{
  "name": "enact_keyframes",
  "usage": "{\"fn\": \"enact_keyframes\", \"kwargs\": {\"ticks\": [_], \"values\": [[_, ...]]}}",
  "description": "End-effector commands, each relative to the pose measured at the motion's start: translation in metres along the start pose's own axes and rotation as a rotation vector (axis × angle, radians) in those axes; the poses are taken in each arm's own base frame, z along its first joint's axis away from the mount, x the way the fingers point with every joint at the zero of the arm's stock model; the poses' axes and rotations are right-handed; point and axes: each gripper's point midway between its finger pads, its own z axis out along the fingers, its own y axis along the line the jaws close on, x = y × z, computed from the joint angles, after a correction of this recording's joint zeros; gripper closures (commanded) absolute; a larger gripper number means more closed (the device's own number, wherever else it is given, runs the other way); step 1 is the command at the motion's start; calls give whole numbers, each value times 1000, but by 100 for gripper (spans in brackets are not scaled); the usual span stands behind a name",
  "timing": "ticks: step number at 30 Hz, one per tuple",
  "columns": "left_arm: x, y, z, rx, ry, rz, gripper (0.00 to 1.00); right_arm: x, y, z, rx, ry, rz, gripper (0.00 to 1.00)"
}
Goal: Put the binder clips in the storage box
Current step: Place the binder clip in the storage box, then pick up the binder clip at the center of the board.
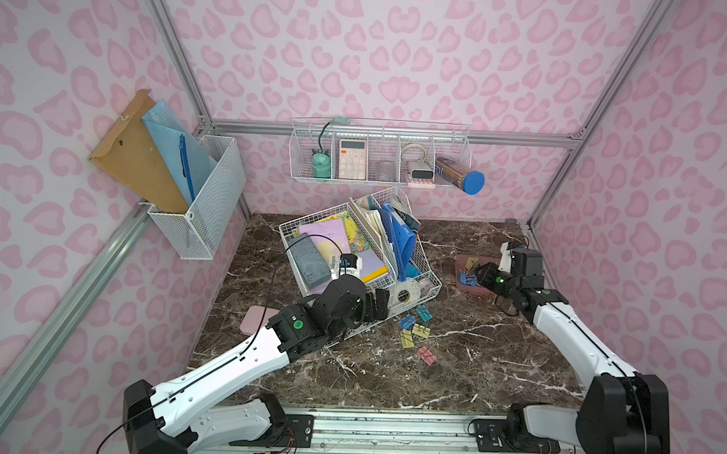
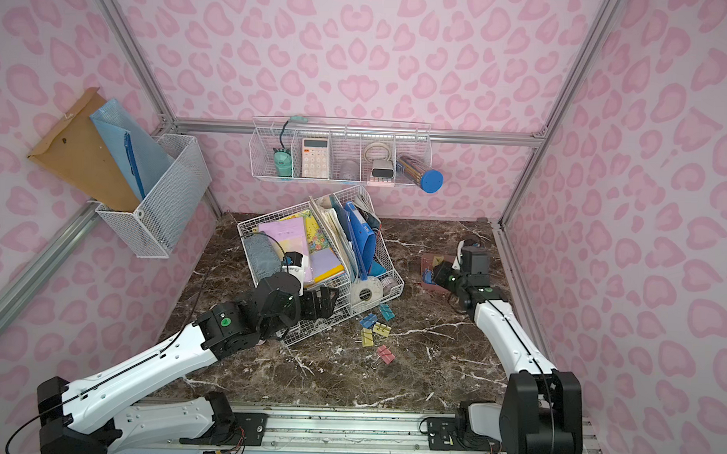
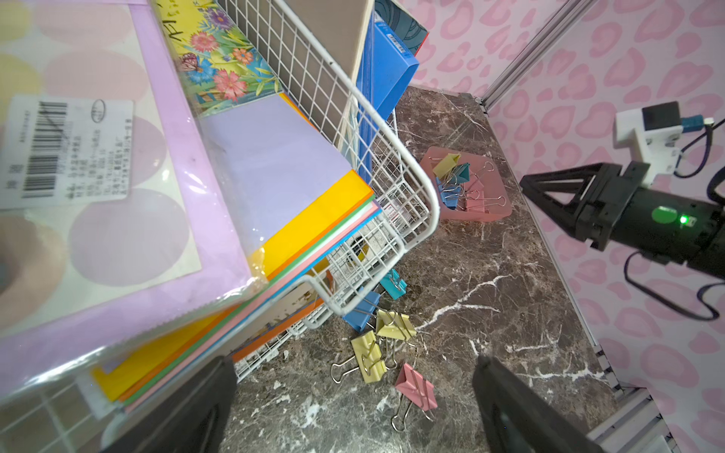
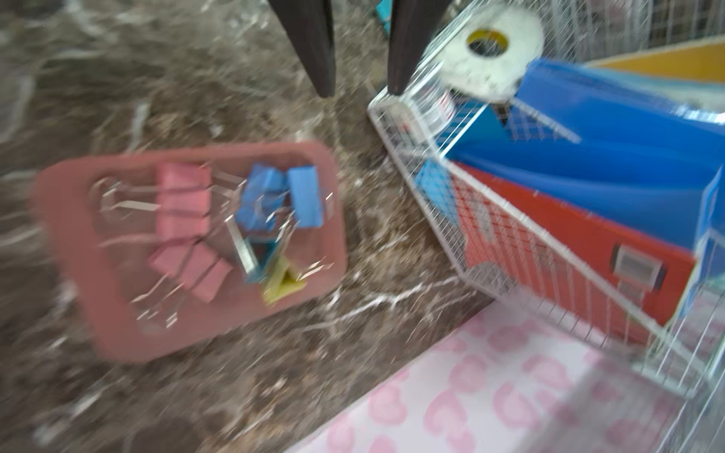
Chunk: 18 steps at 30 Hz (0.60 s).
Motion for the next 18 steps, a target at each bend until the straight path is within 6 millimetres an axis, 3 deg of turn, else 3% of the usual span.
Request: {"fn": "enact_keyframes", "kwargs": {"ticks": [1, 6, 9, 14, 18], "values": [[-1, 5, -2, -19, -12, 3, 1, 50, 19, -1, 8, 55, 76, 72], [1, 5, -2, -16, -7, 3, 1, 123, 40, -1, 11, 217, -54, 72], [1, 4, 0, -15, -2, 8, 1, 168, 46, -5, 29, 375, 85, 75], [1, 2, 2, -4, -5, -5, 1, 188, 70, -19, 17, 313, 488, 71], [1, 0, 1, 2, 3, -8, 1, 190, 66, -23, 67, 266, 506, 71]]}}
